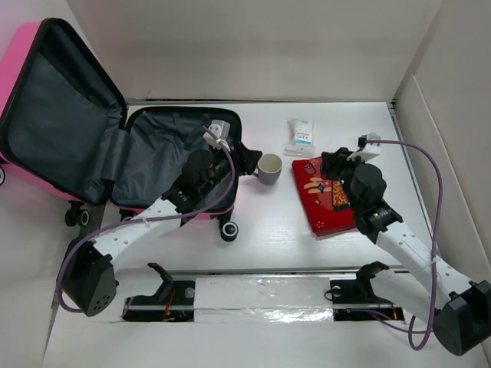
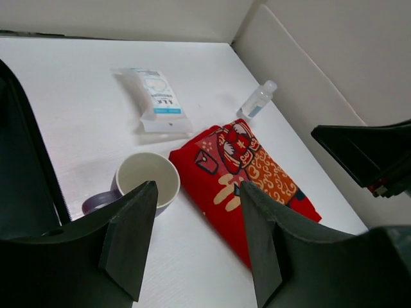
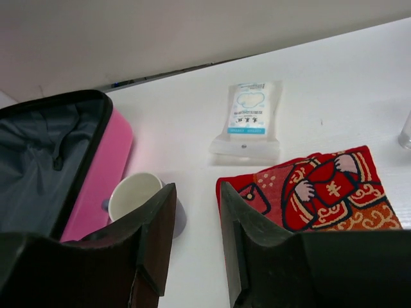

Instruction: Pack the luggage

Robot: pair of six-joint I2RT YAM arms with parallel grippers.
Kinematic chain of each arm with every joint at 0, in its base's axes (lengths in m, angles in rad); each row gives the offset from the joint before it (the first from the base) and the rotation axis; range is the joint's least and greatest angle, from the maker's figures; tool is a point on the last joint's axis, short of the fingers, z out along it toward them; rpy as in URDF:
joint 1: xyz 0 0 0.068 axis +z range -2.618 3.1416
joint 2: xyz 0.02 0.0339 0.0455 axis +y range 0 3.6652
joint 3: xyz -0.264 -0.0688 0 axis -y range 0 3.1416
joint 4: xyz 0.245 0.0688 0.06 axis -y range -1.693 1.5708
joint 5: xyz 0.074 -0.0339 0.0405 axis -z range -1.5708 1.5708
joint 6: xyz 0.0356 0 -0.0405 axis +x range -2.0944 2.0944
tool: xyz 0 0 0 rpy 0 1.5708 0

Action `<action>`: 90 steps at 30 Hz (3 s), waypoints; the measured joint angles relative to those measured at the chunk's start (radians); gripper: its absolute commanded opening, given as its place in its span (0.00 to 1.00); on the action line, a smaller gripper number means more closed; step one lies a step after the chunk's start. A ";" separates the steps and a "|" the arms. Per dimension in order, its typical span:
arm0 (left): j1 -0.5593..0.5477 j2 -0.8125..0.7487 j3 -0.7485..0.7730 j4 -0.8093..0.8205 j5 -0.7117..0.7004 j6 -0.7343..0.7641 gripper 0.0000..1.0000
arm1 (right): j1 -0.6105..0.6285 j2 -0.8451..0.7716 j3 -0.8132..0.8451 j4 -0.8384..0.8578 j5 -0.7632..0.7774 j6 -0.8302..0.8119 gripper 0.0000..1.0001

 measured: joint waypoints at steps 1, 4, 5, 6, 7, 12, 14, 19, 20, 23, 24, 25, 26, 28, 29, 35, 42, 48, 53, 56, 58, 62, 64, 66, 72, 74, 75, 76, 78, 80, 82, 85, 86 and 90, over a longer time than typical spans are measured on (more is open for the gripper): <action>0.000 0.003 0.000 0.002 0.013 -0.002 0.51 | -0.001 -0.002 0.000 0.002 0.001 -0.002 0.27; 0.000 0.021 0.000 0.009 0.055 -0.009 0.40 | -0.005 -0.002 0.000 0.002 -0.002 -0.002 0.05; 0.000 0.029 0.000 0.013 0.068 -0.010 0.34 | -0.006 -0.002 0.000 0.002 -0.003 -0.002 0.01; 0.000 0.040 0.000 0.021 0.088 -0.014 0.30 | -0.007 -0.002 0.000 0.002 -0.003 -0.002 0.00; -0.001 0.051 0.000 0.031 0.101 -0.017 0.27 | -0.008 -0.002 0.000 0.002 -0.003 -0.001 0.00; -0.124 0.126 0.009 0.028 0.059 0.003 0.08 | -0.008 0.000 0.000 0.001 -0.010 -0.001 0.00; -0.194 0.168 0.034 0.006 0.038 0.014 0.02 | -0.009 -0.006 0.000 0.000 -0.006 -0.002 0.00; -0.286 0.265 0.085 -0.006 -0.008 -0.002 0.00 | -0.019 -0.075 0.000 -0.046 0.055 -0.017 0.09; -0.298 0.291 0.102 -0.012 -0.018 -0.009 0.00 | -0.021 -0.099 0.000 -0.060 0.070 -0.020 0.20; -0.326 0.369 0.149 -0.020 -0.051 -0.042 0.00 | -0.026 -0.185 0.000 -0.071 0.092 -0.033 0.41; -0.332 0.395 0.162 -0.021 -0.056 -0.058 0.07 | -0.027 -0.211 0.000 -0.072 0.092 -0.038 0.52; -0.336 0.422 0.180 -0.028 -0.060 -0.074 0.18 | -0.027 -0.231 0.000 -0.071 0.093 -0.040 0.56; -0.338 0.452 0.204 -0.039 -0.063 -0.090 0.30 | -0.027 -0.246 0.000 -0.071 0.095 -0.042 0.62; -0.343 0.509 0.251 -0.066 -0.073 -0.144 0.68 | -0.027 -0.263 0.000 -0.069 0.095 -0.045 0.68; -0.344 0.545 0.283 -0.074 -0.076 -0.148 0.73 | -0.027 -0.266 0.000 -0.070 0.095 -0.047 0.68; -0.343 0.667 0.380 -0.151 -0.124 -0.301 0.80 | -0.027 -0.244 0.000 -0.077 0.082 -0.047 0.69; -0.343 0.806 0.459 -0.241 -0.216 -0.412 0.81 | -0.034 -0.244 0.000 -0.087 0.055 -0.045 0.69; -0.343 0.933 0.616 -0.322 -0.274 -0.440 0.80 | -0.034 -0.283 0.000 -0.104 0.041 -0.045 0.70; -0.343 1.007 0.726 -0.352 -0.279 -0.441 0.77 | -0.034 -0.296 0.000 -0.104 0.026 -0.042 0.69; -0.343 1.028 0.753 -0.354 -0.279 -0.445 0.70 | -0.034 -0.296 0.000 -0.105 0.017 -0.040 0.69; -0.342 1.029 0.755 -0.355 -0.278 -0.451 0.59 | -0.034 -0.295 0.000 -0.105 0.016 -0.038 0.69; -0.340 1.047 0.755 -0.334 -0.273 -0.455 0.25 | -0.034 -0.303 0.000 -0.105 0.006 -0.037 0.68; -0.339 1.054 0.754 -0.310 -0.267 -0.448 0.06 | -0.034 -0.313 0.000 -0.105 0.004 -0.037 0.68; -0.338 1.054 0.747 -0.273 -0.260 -0.426 0.00 | -0.034 -0.324 0.000 -0.105 -0.002 -0.037 0.68; -0.333 1.044 0.697 -0.176 -0.228 -0.344 0.00 | -0.034 -0.353 0.000 -0.104 -0.003 -0.037 0.68; -0.332 1.030 0.690 -0.171 -0.211 -0.303 0.00 | -0.034 -0.360 0.000 -0.104 -0.003 -0.037 0.68; -0.330 1.016 0.690 -0.175 -0.197 -0.272 0.00 | -0.034 -0.362 0.000 -0.104 -0.002 -0.037 0.68; -0.330 1.007 0.690 -0.179 -0.189 -0.255 0.00 | -0.034 -0.365 -0.001 -0.104 -0.002 -0.037 0.68; -0.330 0.967 0.690 -0.195 -0.163 -0.198 0.00 | -0.034 -0.374 -0.005 -0.104 0.002 -0.037 0.68; -0.330 0.913 0.695 -0.226 -0.129 -0.142 0.00 | -0.034 -0.384 -0.013 -0.103 0.006 -0.037 0.68; -0.330 0.855 0.713 -0.269 -0.088 -0.081 0.00 | -0.034 -0.391 -0.017 -0.104 0.013 -0.037 0.68; -0.330 0.776 0.771 -0.345 -0.041 0.008 0.00 | -0.034 -0.395 -0.017 -0.104 0.021 -0.037 0.68; -0.328 0.753 0.798 -0.378 -0.027 0.040 0.00 | -0.034 -0.396 -0.017 -0.104 0.021 -0.037 0.68; -0.306 0.668 0.916 -0.504 0.020 0.158 0.00 | -0.034 -0.399 -0.017 -0.104 0.028 -0.037 0.68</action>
